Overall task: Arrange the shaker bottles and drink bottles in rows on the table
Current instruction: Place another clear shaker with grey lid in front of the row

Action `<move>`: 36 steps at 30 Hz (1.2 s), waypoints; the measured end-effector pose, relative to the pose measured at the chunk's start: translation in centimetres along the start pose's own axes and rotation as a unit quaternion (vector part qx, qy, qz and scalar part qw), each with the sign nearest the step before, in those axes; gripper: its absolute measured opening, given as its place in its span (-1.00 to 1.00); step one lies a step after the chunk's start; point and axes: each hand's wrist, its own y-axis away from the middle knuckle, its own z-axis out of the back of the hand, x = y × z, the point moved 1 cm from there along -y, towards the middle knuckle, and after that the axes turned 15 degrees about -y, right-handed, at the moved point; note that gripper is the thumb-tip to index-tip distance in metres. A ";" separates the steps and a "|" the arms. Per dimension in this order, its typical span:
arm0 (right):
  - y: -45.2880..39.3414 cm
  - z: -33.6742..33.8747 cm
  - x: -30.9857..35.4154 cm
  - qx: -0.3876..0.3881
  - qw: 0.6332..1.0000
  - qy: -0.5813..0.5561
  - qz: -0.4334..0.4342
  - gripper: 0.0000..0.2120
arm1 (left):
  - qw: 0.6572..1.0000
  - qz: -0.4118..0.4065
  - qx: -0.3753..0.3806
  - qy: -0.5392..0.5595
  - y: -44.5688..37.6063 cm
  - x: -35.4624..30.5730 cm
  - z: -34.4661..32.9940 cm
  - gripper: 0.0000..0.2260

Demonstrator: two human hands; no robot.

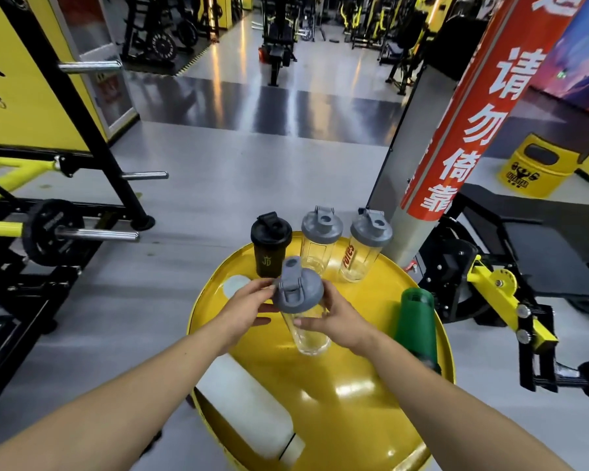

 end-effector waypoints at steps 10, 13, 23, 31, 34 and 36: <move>-0.3 -3.6 -1.8 -0.174 0.977 -0.022 0.120 -0.17 | 0.999 0.014 -0.036 -0.018 -0.4 -0.2 -0.6 -0.77; 0.3 -3.1 -2.3 -0.163 0.980 0.047 0.107 -0.10 | 0.999 0.039 -0.022 -0.019 -0.8 -0.4 -0.1 -0.73; -0.5 -2.0 -1.7 -0.116 0.986 0.118 0.006 -0.40 | 0.983 0.042 -0.055 0.172 -2.1 0.0 1.8 -0.83; -1.2 -2.9 -2.4 -0.059 0.988 0.143 -0.005 -0.29 | 0.993 0.062 -0.023 0.102 -0.1 1.5 1.6 -0.79; -2.2 -4.0 -3.1 -0.116 0.981 0.156 0.006 -0.31 | 0.986 0.048 -0.020 0.157 -0.5 1.5 1.8 -0.72; -3.0 -4.9 -2.9 -0.139 0.977 0.160 0.016 -0.31 | 0.982 0.047 -0.036 0.177 -0.9 1.3 2.2 -0.73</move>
